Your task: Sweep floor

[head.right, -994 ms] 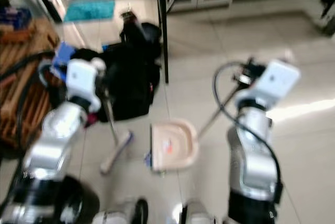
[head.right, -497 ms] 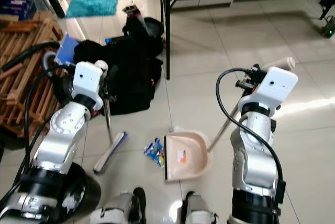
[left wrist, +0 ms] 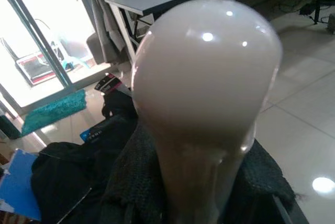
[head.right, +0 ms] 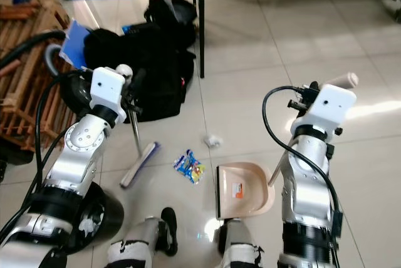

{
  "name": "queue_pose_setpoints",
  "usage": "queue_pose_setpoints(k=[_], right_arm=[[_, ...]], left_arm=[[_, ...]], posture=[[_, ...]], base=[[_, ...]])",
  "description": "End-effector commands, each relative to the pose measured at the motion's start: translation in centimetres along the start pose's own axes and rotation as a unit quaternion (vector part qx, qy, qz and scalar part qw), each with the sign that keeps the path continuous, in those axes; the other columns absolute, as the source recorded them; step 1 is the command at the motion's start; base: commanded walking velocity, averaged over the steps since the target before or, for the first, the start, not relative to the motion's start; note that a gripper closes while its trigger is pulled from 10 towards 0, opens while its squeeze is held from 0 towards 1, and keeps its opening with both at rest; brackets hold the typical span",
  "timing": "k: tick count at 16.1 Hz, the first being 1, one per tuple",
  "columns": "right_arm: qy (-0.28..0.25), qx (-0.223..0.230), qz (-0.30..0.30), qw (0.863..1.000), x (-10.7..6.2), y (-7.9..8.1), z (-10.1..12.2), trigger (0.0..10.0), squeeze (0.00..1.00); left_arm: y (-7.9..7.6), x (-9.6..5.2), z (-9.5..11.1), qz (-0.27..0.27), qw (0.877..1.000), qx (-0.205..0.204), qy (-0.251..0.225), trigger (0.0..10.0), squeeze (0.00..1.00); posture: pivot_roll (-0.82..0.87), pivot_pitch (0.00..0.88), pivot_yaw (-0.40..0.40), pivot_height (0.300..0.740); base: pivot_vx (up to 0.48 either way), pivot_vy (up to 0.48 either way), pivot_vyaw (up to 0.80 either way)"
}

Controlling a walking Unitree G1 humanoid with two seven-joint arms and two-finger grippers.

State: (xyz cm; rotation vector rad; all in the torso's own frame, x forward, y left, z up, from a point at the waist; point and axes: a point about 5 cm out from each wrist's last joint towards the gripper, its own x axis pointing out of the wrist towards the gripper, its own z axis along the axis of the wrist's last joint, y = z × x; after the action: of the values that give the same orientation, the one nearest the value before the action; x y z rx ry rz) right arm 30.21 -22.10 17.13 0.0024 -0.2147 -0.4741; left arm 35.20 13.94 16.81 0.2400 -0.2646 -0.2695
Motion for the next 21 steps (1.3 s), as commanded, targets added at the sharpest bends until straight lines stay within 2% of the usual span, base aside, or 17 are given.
queue_pose_setpoints(k=[1, 4, 5, 8, 10, 13, 16, 19, 21], right_arm=[[-0.025, -0.012, -0.012, 1.000, 0.3, -0.2, 0.1, 10.0, 0.00], [-0.055, -0.016, -0.038, 0.998, 0.3, -0.4, 0.0, 10.0, 0.00], [-0.089, -0.007, -0.046, 0.995, -0.2, 0.0, 0.5, 10.0, 0.00], [-0.127, 0.013, -0.046, 0.991, -1.2, 1.1, 0.7, 10.0, 0.00], [-0.126, 0.017, -0.051, 0.991, -1.5, 1.5, 0.2, 10.0, 0.00], [-0.122, -0.033, -0.044, 0.991, -3.1, 3.4, -1.6, 10.0, 0.00], [-0.110, -0.050, -0.025, 0.992, -4.8, 4.7, -3.1, 10.0, 0.00], [-0.090, -0.028, -0.051, 0.994, -5.7, 4.7, -4.0, 10.0, 0.00], [-0.074, 0.037, -0.075, 0.994, -6.3, 4.8, -4.2, 10.0, 0.00]], left_arm=[[0.4, 0.5, 0.6, 0.008, 1.000, -0.005, -0.029, 10.0, 0.00], [-0.1, 1.1, 0.6, 0.005, 0.999, -0.019, -0.040, 10.0, 0.00], [-0.8, 1.6, 0.9, -0.002, 0.998, -0.029, -0.052, 10.0, 0.00], [-2.0, 2.3, 1.3, -0.012, 0.997, -0.045, -0.068, 10.0, 0.00], [-2.4, 2.5, 1.4, -0.014, 0.996, -0.049, -0.069, 10.0, 0.00], [-3.3, 2.9, 1.2, -0.013, 0.996, -0.059, -0.070, 10.0, 0.00], [-3.9, 3.4, 1.3, -0.008, 0.995, -0.068, -0.068, 10.0, 0.00], [-4.7, 3.9, 2.0, -0.003, 0.992, -0.097, -0.077, 10.0, 0.00], [-5.6, 4.3, 2.6, -0.007, 0.985, -0.145, -0.089, 10.0, 0.00]], posture=[[0.03, 0.423, 0.087, 0.740], [0.04, 0.436, 0.104, 0.740], [0.05, 0.438, 0.111, 0.740], [0.07, 0.447, 0.125, 0.740], [0.08, 0.449, 0.128, 0.740], [0.10, 0.446, 0.149, 0.740], [0.11, 0.450, 0.156, 0.740], [0.15, 0.460, 0.185, 0.740], [0.14, 0.454, 0.198, 0.740]], base=[[0.000, 0.000, 0.00], [0.000, 0.000, 0.00], [0.000, 0.000, 0.00], [0.000, 0.000, 0.00], [0.000, 0.000, 0.00], [0.000, 0.000, 0.00], [0.000, 0.000, 0.00], [0.000, 0.000, 0.00], [0.000, 0.000, 0.00]])
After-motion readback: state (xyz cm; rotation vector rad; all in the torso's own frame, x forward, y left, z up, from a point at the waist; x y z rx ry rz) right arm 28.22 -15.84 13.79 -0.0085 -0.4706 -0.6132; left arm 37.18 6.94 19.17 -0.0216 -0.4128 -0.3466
